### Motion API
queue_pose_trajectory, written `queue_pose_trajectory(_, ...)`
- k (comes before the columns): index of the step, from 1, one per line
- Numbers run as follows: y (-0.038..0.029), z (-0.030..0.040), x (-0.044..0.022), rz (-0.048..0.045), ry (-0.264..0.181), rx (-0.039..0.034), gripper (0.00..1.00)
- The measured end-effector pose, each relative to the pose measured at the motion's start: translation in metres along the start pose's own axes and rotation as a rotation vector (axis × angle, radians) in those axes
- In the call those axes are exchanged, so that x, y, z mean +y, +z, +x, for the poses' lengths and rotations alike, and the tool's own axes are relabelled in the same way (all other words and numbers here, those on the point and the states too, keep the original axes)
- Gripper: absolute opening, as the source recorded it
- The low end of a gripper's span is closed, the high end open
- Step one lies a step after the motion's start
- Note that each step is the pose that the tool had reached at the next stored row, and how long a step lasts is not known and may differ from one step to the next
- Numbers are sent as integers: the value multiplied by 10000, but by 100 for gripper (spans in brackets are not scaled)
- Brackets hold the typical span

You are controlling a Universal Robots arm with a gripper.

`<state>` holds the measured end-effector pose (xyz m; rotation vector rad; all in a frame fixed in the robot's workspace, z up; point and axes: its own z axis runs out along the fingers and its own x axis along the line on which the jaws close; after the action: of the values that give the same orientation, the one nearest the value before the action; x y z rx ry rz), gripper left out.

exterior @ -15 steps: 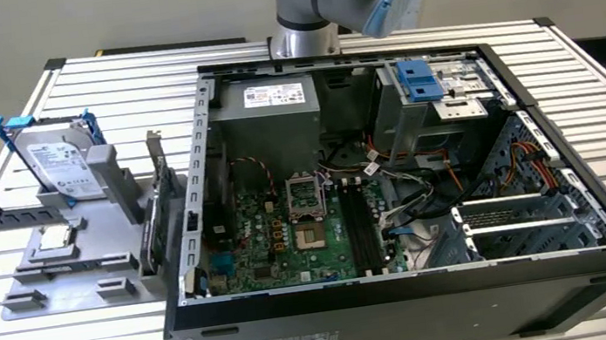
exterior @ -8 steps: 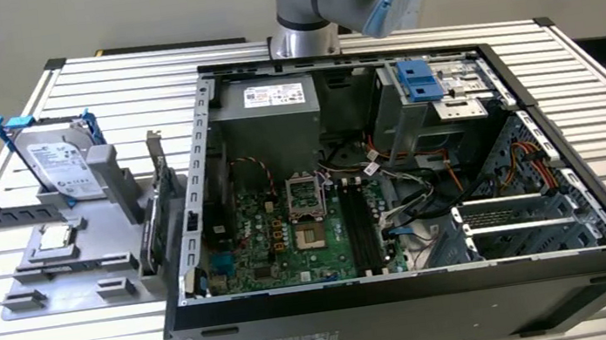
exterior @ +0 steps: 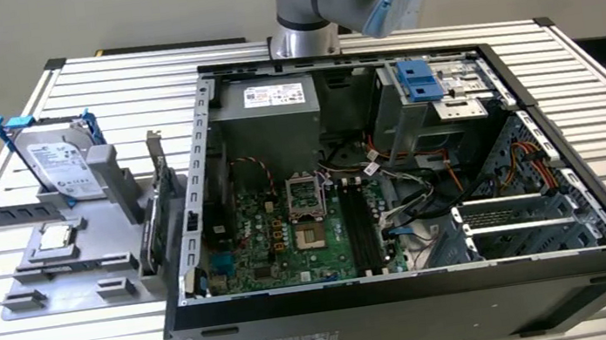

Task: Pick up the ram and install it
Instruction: 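Pick up the ram and move it above insertion slot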

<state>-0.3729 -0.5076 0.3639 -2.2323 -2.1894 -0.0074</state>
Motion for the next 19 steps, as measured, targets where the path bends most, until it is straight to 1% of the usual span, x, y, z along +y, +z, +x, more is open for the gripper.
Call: queue_pose_trajectory(19,-73,1,-1,0,0,0,0)
